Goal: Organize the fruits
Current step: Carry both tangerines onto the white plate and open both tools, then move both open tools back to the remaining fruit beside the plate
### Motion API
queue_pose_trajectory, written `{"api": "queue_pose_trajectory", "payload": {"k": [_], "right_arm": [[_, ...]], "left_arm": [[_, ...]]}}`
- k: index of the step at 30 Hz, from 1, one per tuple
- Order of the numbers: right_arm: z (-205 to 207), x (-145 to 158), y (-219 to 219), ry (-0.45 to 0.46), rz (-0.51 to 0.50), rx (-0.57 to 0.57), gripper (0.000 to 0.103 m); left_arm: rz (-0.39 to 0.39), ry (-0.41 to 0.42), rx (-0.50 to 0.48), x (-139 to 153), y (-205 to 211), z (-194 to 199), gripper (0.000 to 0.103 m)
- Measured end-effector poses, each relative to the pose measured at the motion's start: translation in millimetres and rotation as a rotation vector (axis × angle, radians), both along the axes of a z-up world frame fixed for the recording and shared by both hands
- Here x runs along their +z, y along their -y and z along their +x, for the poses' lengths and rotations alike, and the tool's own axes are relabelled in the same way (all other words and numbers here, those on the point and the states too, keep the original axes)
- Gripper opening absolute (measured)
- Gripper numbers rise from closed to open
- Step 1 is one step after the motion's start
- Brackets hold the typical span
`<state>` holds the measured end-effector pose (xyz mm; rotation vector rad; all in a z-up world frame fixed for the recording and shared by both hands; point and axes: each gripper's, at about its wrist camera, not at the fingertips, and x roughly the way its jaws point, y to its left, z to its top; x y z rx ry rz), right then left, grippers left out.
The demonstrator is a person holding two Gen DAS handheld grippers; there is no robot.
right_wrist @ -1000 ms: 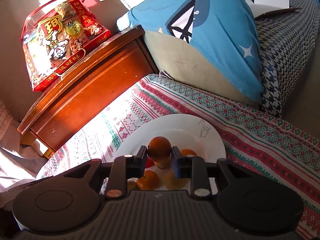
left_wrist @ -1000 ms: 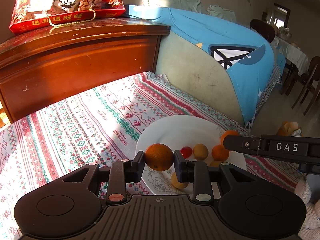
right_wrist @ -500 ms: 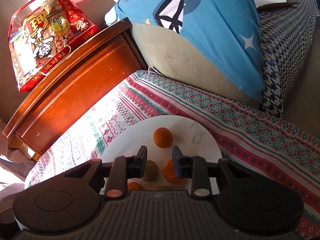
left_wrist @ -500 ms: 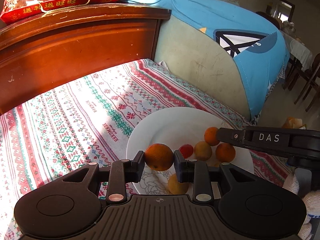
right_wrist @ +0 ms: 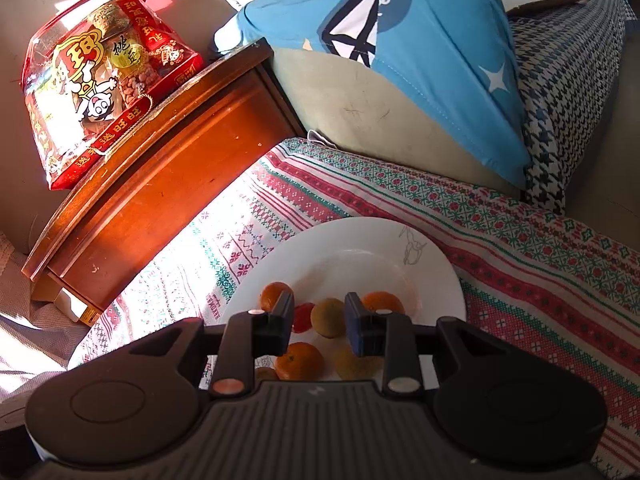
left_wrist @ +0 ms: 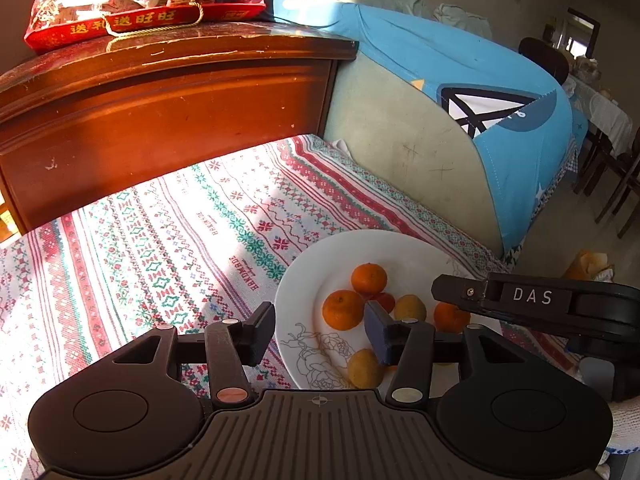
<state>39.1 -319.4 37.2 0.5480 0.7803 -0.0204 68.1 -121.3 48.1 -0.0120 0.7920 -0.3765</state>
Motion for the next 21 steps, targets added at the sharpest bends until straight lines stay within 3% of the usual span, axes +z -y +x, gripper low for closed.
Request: {"api": "queue_pose_trajectory", "payload": {"k": [11, 21], "right_arm": [[-37, 12, -26, -0.009, 0.010, -0.001, 0.030], [-64, 10, -68, -0.006, 0.027, 0.081, 0.031]], "left_arm": [[0.026, 0.005, 0.068, 17, -35, -15, 0.049], [0.037, 0.004, 0.135, 21, -81, -34, 0.050]]}}
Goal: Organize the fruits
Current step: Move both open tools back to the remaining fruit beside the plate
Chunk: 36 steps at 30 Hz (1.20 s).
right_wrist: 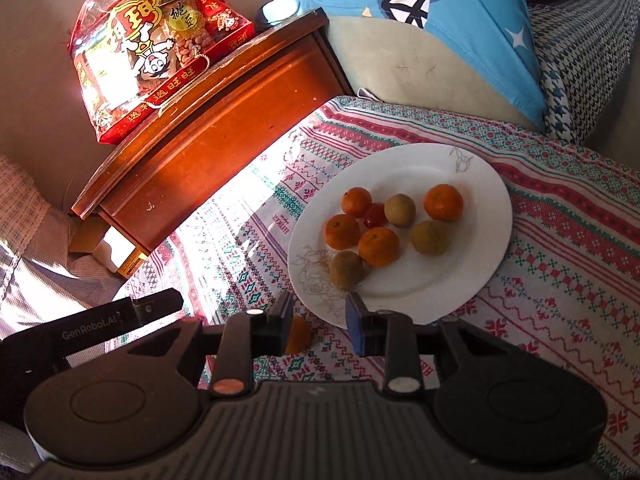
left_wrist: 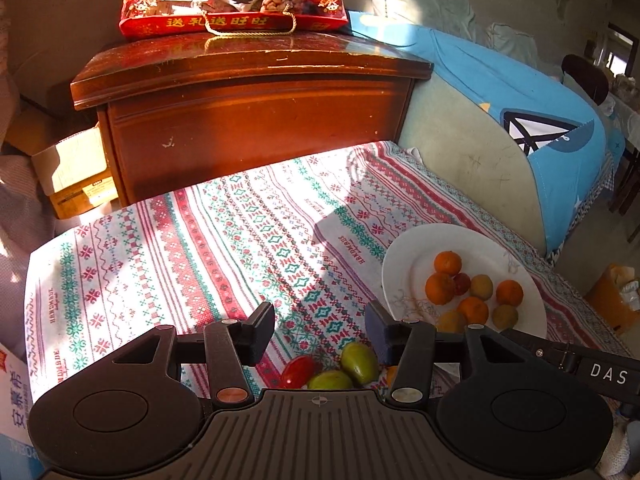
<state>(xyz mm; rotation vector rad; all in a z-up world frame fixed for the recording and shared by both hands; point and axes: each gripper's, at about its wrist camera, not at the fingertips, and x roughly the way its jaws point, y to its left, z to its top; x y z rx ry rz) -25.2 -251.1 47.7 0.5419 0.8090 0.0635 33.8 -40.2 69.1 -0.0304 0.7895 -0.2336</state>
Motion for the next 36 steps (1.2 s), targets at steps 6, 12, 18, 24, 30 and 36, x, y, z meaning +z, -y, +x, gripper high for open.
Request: {"api": "queue_pose_trajectory", "payload": {"k": [6, 12, 18, 24, 30, 36], "right_arm": [[-4, -9, -21, -0.024, -0.004, 0.045, 0.031], [-1, -18, -34, -0.044, -0.013, 0.077, 0.031], [5, -24, -41, -0.057, -0.027, 0.083, 0.031], [11, -31, -46, -0.069, -0.038, 0.082, 0.031], [18, -38, -49, -0.073, -0.059, 0.073, 0.031], [24, -39, -52, -0.062, -0.079, 0.072, 0.030]], "left_arm": [[0.011, -0.015, 0.044, -6, -30, -8, 0.052], [0.039, -0.039, 0.057, -19, -47, -13, 0.052], [0.058, -0.065, 0.050, -32, -56, -17, 0.052], [0.051, -0.066, 0.025, -41, -54, -19, 0.052], [0.033, -0.035, -0.010, -43, -46, -16, 0.051], [0.046, -0.016, -0.068, -48, -35, -13, 0.050]]}}
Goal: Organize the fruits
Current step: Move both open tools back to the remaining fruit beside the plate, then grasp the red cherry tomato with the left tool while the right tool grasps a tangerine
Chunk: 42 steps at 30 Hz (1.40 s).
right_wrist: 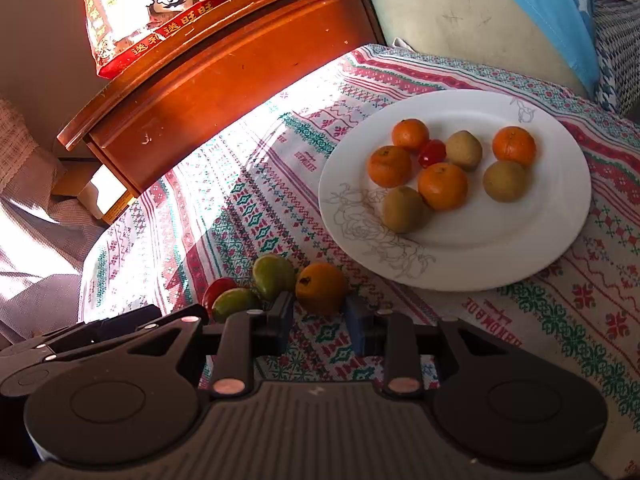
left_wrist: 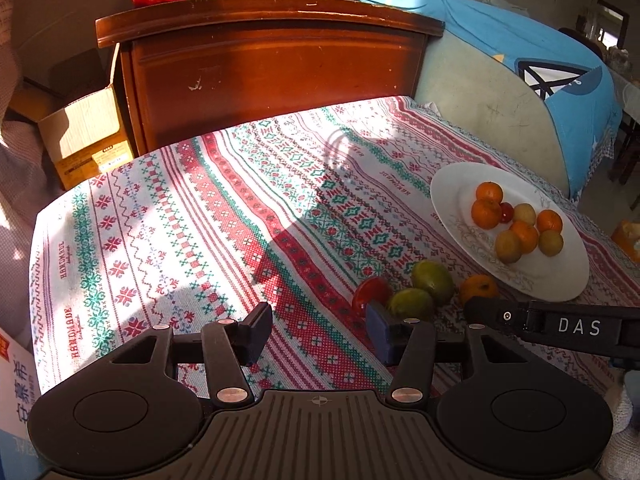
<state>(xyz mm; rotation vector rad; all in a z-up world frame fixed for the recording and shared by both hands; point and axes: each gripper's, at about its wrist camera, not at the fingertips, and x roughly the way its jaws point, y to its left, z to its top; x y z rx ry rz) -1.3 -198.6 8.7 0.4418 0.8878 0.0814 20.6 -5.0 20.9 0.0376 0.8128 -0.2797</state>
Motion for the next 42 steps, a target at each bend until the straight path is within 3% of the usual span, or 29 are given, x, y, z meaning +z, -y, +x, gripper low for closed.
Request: {"api": "queue_pose_trajectory", "payload": {"k": [13, 20, 22, 24, 30, 38, 42], "right_arm": [[6, -2, 1, 0.009, 0.005, -0.005, 0.031], [5, -3, 4, 0.018, 0.014, -0.001, 0.029], [3, -3, 4, 0.018, 0.017, 0.003, 0.028], [3, -3, 5, 0.015, 0.025, 0.011, 0.028], [-2, -1, 6, 0.014, 0.030, 0.026, 0.028], [-5, 1, 10, 0.012, 0.040, 0.023, 0.028], [-4, 1, 11, 0.011, 0.043, 0.022, 0.028]], "left_arm": [[-0.001, 0.021, -0.052, -12, 14, 11, 0.050], [0.043, 0.052, -0.105, -16, 30, 8, 0.047], [0.063, 0.064, -0.119, -17, 34, 6, 0.043], [0.069, 0.069, -0.135, -17, 38, 4, 0.031], [0.073, 0.069, -0.147, -15, 43, -1, 0.019], [0.003, 0.065, -0.111, -4, 32, -6, 0.017], [0.007, 0.063, -0.107, -6, 32, -6, 0.017]]}}
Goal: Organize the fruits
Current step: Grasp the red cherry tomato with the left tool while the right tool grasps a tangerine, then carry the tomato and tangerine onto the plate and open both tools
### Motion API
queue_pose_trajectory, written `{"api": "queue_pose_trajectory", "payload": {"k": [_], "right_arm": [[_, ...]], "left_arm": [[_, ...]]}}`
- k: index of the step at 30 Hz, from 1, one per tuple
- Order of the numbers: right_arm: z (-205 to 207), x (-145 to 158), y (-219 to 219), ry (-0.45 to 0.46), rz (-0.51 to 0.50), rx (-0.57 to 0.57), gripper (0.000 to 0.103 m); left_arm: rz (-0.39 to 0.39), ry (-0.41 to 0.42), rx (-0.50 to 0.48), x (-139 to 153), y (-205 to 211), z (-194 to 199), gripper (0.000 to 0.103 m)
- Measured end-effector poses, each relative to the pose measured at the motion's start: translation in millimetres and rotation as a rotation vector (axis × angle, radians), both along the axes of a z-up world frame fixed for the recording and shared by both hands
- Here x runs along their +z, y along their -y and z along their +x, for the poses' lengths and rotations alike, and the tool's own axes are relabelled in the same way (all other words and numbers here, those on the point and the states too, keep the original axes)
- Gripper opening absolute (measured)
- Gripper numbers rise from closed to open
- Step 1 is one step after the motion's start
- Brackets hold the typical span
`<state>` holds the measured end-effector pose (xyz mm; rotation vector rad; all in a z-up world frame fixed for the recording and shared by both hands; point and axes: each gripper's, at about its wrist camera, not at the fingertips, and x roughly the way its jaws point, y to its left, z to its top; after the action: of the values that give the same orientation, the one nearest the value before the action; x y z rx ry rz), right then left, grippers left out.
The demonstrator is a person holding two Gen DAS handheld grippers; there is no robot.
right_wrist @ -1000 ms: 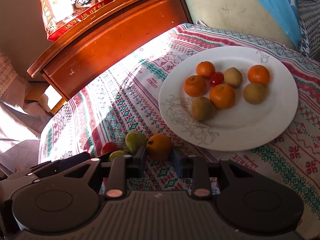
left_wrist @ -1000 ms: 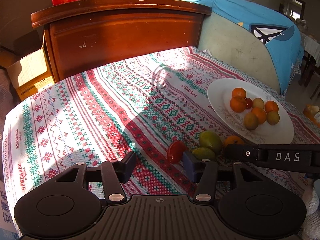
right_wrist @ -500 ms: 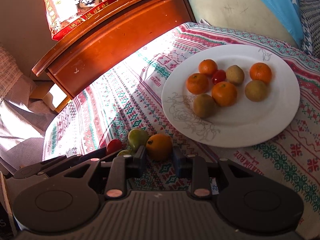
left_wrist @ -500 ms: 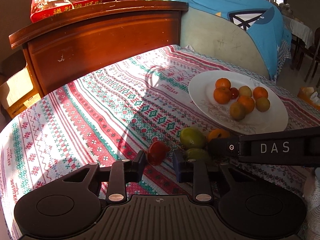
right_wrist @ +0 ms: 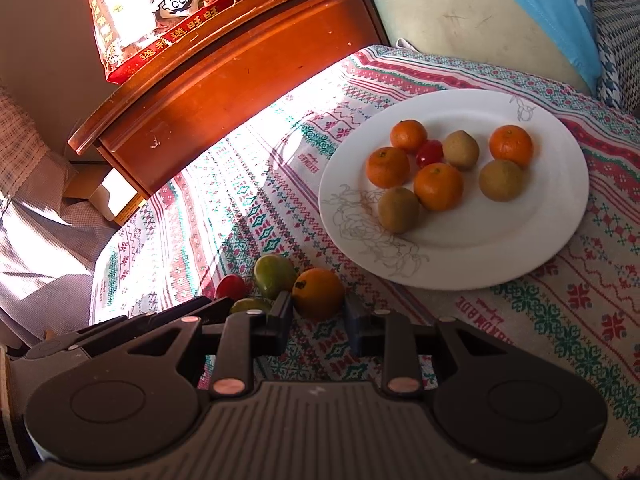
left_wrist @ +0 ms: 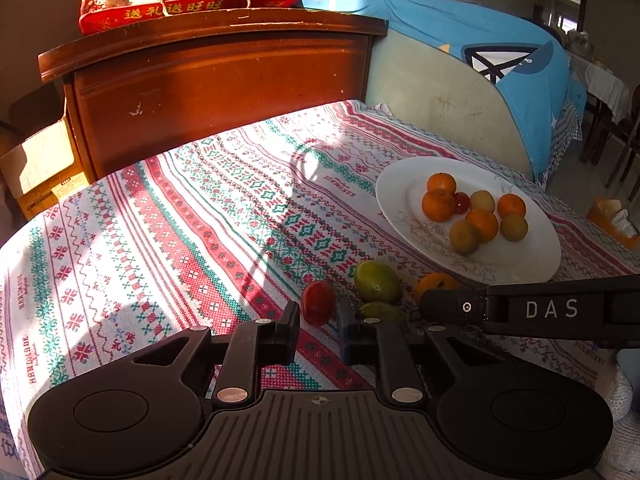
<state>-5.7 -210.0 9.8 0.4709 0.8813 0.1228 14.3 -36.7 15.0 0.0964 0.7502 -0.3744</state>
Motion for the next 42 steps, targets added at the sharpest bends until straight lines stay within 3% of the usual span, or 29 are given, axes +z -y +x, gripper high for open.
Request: {"api": "queue_pose_trajectory", "payload": {"k": [10, 17, 21, 25, 30, 35, 42], "right_arm": [[-1, -2, 0, -0.011, 0.011, 0.002, 0.028], [-5, 5, 3, 0.010, 0.020, 0.002, 0.028], [-9, 18, 10, 0.046, 0.033, -0.005, 0.028], [-10, 34, 20, 0.075, 0.020, -0.016, 0.028], [-4, 59, 44, 0.106, 0.025, -0.031, 0.028], [4, 78, 71, 0.123, -0.037, -0.038, 0.028], [18, 67, 110, 0.058, -0.066, -0.104, 0.028]], "left_arm": [[-0.010, -0.014, 0.019, -7, 2, 11, 0.021], [-0.013, 0.010, 0.030, -6, 9, 8, 0.016], [0.006, 0.057, 0.025, 10, 13, 2, 0.016], [-0.026, 0.093, 0.016, 31, 17, -4, 0.016], [-0.070, 0.132, -0.030, 61, 27, -9, 0.016], [-0.106, 0.147, -0.066, 84, 38, -3, 0.016], [-0.107, 0.071, -0.173, 72, 75, 2, 0.017]]}}
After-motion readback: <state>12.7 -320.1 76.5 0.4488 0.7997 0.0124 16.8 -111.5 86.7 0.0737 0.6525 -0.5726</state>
